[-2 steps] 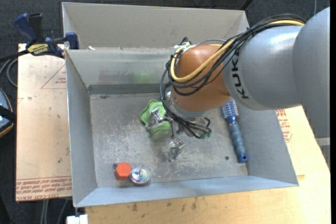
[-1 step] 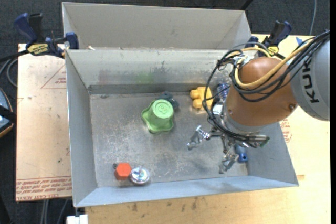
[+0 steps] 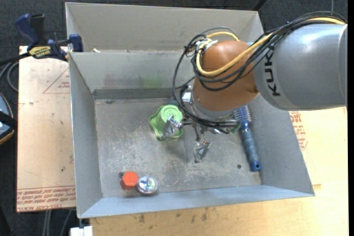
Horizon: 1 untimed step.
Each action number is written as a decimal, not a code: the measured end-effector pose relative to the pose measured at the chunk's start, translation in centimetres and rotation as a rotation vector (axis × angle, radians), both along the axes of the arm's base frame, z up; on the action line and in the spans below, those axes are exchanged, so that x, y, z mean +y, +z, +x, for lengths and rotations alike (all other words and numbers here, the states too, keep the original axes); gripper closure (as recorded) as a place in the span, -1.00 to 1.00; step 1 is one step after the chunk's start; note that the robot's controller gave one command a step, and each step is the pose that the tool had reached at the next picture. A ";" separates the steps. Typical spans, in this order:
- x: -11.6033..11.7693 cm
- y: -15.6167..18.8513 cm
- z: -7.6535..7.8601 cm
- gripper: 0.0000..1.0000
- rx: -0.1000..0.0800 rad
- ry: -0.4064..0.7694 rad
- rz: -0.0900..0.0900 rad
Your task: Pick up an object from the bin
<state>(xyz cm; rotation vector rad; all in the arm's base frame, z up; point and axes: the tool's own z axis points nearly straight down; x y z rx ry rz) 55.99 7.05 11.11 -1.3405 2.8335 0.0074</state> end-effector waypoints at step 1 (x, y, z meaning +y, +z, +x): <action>-4.9 1.2 -3.2 -1.00 0.004 0.302 -0.008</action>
Offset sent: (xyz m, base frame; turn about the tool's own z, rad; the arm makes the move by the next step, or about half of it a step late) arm -0.0316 -0.0477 0.0124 -0.3082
